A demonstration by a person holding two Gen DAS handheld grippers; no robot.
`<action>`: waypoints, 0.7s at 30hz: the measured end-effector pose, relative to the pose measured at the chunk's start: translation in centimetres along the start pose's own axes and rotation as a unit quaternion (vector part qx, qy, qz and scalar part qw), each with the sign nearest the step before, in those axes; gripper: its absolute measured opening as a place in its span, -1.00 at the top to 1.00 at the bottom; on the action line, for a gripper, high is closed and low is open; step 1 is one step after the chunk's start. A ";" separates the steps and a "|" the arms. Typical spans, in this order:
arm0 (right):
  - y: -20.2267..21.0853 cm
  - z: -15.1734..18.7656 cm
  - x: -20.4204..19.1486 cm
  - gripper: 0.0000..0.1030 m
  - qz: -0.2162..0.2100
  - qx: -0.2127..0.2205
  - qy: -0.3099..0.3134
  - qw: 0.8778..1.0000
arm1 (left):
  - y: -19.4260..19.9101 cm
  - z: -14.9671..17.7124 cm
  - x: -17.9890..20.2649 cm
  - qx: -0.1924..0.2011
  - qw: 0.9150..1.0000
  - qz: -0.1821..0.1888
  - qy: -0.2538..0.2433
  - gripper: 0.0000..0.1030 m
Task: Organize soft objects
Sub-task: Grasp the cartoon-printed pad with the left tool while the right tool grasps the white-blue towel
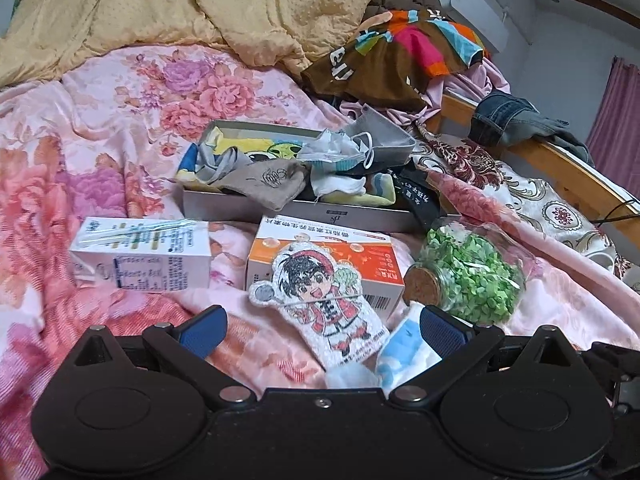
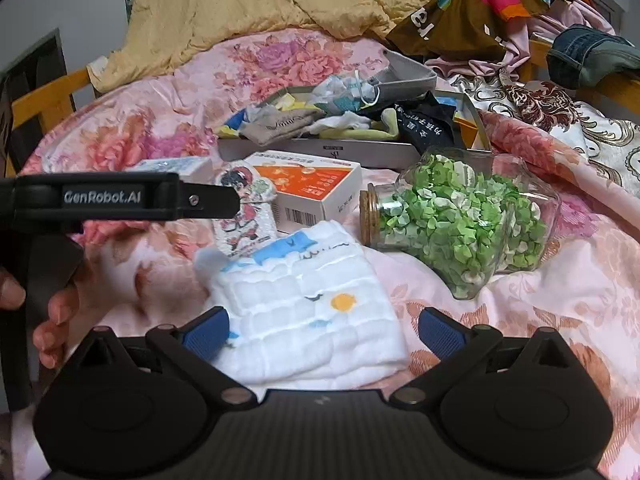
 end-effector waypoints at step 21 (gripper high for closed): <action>-3.5 0.5 -0.6 -0.99 0.003 -0.027 0.005 1.000 | -5.7 0.7 -0.8 -0.003 0.995 0.067 0.078 -0.95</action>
Point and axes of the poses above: each gripper's, at about its wrist camera, not at the fingertips, and y roughly against the way its jaws point, x to its right, z to its underside, the point moved 9 cm from there along -y, roughly the way its jaws point, and after that the axes turned 2 degrees about -x, right-handed, at the moved point
